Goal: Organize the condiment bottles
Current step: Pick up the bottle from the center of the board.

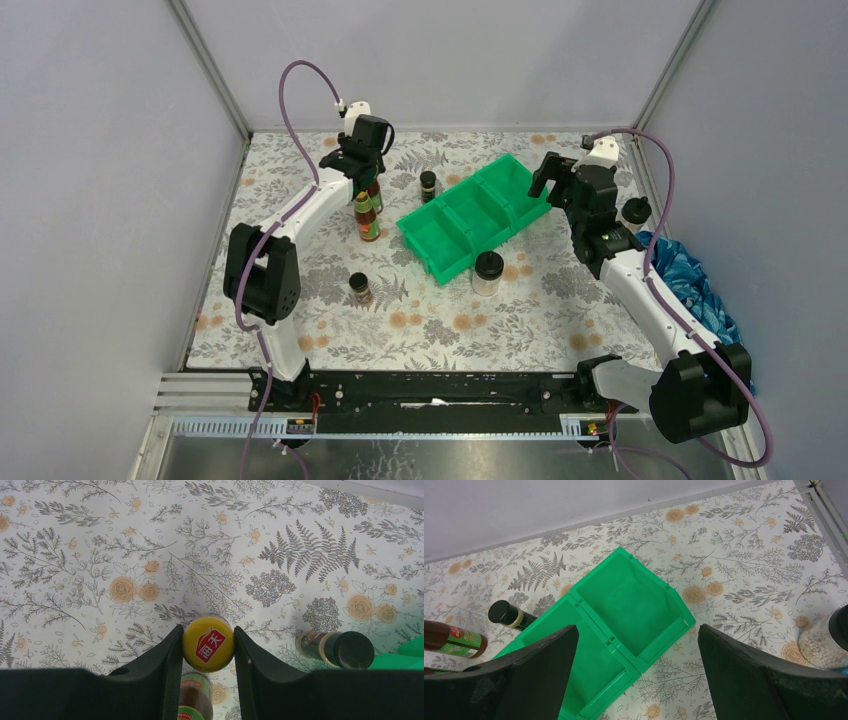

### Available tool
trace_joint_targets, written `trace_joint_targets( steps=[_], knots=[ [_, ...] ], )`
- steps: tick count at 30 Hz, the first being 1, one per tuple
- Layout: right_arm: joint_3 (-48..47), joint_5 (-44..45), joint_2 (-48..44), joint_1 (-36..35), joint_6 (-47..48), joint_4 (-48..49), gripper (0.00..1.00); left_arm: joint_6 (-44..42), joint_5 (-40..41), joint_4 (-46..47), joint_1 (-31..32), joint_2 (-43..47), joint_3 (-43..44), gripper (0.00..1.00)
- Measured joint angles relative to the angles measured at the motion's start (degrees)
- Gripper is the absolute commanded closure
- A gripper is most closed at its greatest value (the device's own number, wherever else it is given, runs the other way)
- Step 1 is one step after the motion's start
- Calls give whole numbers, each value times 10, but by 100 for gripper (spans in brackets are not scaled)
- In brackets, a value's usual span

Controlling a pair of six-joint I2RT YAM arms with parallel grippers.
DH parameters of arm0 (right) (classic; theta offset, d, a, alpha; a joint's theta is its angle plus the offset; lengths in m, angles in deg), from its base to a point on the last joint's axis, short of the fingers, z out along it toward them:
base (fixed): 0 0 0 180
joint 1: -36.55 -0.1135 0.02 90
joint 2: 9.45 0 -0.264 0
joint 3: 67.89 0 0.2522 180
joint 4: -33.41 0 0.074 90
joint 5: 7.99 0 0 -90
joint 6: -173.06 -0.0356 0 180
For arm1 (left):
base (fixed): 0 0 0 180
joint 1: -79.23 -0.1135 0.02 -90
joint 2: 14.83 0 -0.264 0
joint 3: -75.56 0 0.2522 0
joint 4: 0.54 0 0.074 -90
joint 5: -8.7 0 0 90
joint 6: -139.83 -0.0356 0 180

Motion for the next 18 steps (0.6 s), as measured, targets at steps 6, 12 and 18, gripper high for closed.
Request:
trace_joint_targets(
  steps=[6, 12, 18],
  knots=[
    [0, 0, 0, 0, 0, 0, 3, 0, 1, 0, 0, 0, 0, 100],
    [0, 0, 0, 0, 0, 1, 3, 0, 5, 3, 0, -2, 0, 100],
    [2, 0, 0, 0, 0, 4, 3, -3, 9, 3, 0, -2, 0, 100]
  ],
)
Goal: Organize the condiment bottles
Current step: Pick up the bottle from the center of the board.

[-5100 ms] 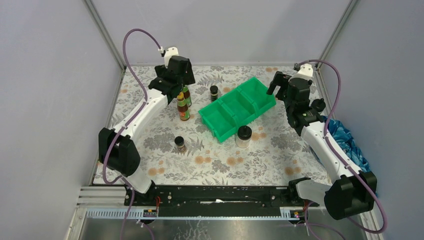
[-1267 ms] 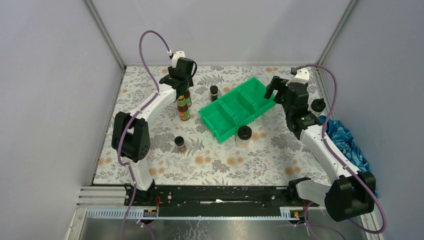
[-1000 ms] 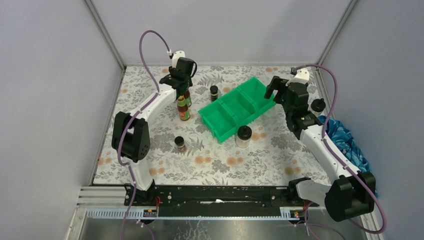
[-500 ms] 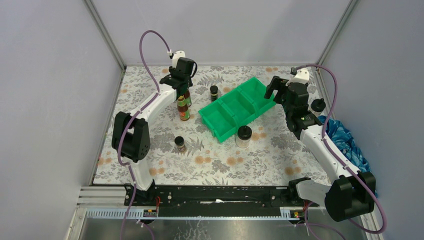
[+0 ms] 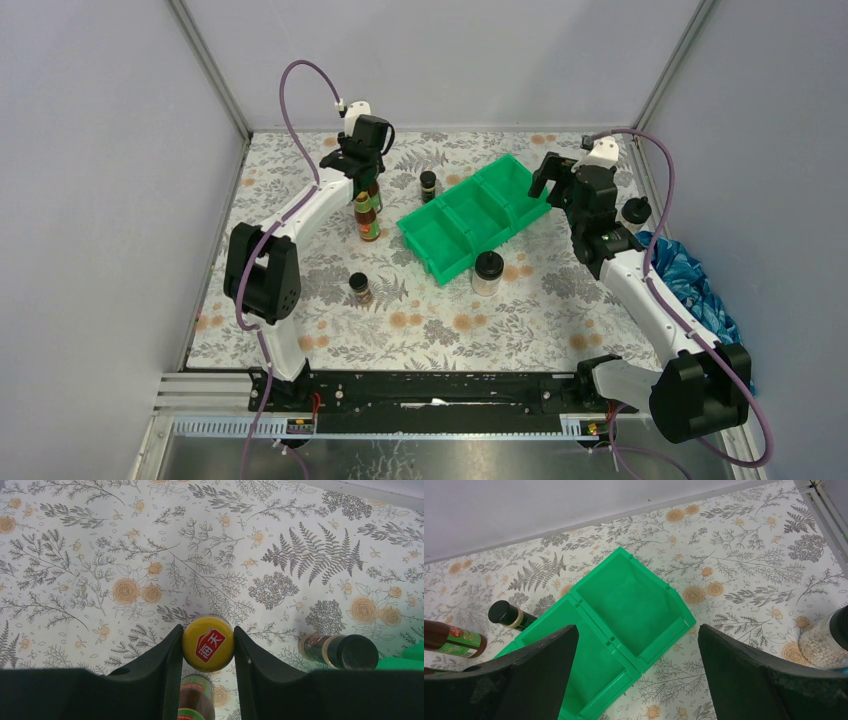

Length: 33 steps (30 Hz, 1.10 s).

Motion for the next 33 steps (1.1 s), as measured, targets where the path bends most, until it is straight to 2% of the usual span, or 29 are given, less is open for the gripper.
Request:
trace_joint_targets(
  steps=[33],
  knots=[
    [7, 0, 0, 0, 0, 0, 3, -25, 2, -18, 2, -4, 17, 100]
  ],
)
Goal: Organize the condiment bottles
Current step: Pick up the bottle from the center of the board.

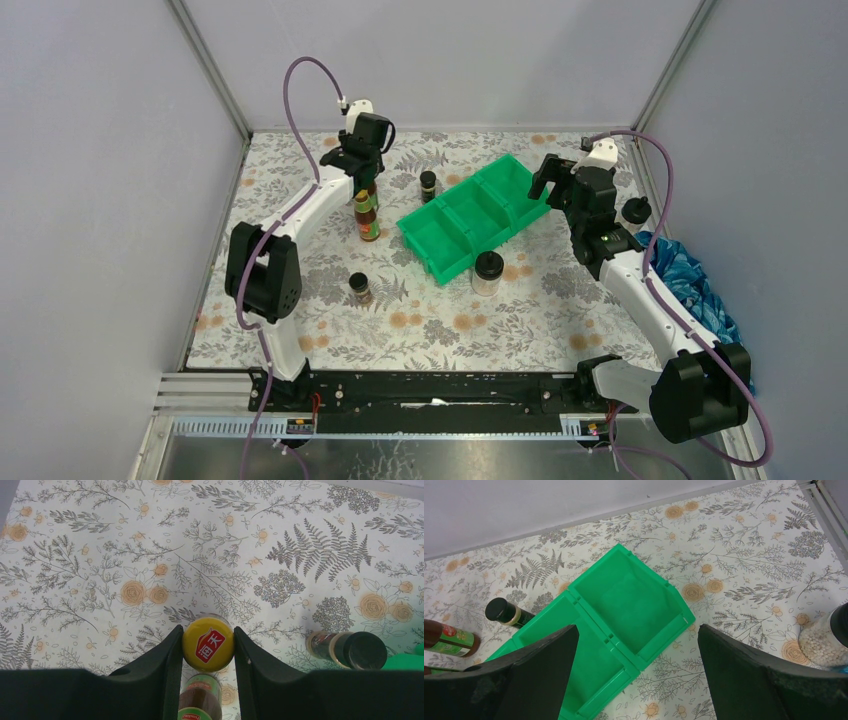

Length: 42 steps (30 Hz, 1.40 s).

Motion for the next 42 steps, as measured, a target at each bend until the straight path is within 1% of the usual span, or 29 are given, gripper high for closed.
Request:
trace_joint_targets(
  steps=[42],
  knots=[
    [0, 0, 5, 0, 0, 0, 3, -24, 4, -23, 20, -10, 82, 100]
  ],
)
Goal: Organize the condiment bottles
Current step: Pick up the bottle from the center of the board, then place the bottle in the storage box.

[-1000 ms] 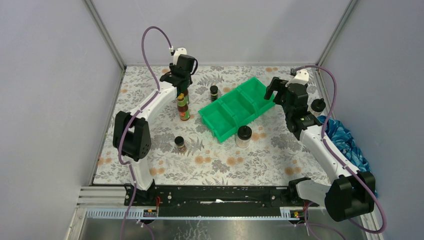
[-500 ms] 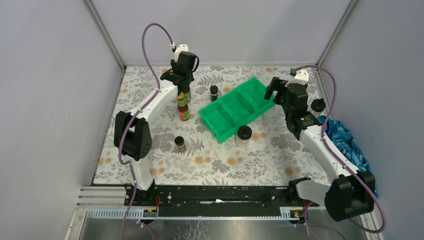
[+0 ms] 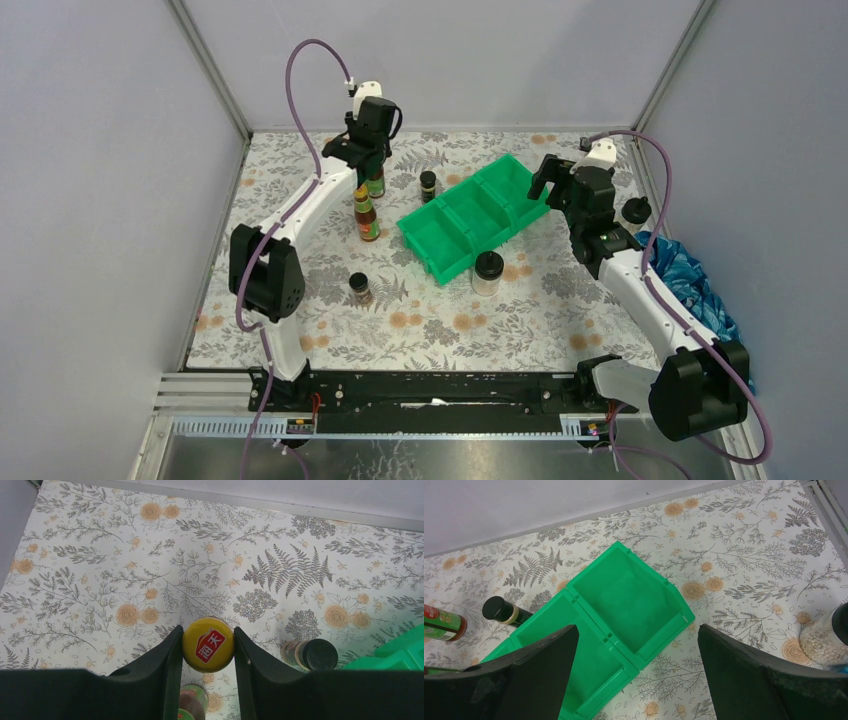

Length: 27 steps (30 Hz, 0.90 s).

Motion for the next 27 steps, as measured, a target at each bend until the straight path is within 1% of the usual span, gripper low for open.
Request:
trace_joint_targets(
  steps=[17, 27],
  knots=[
    [0, 0, 3, 0, 0, 4, 3, -18, 7, -28, 29, 1, 56, 100],
    [0, 0, 6, 0, 0, 4, 3, -23, 10, -52, 45, 9, 68, 100]
  ],
)
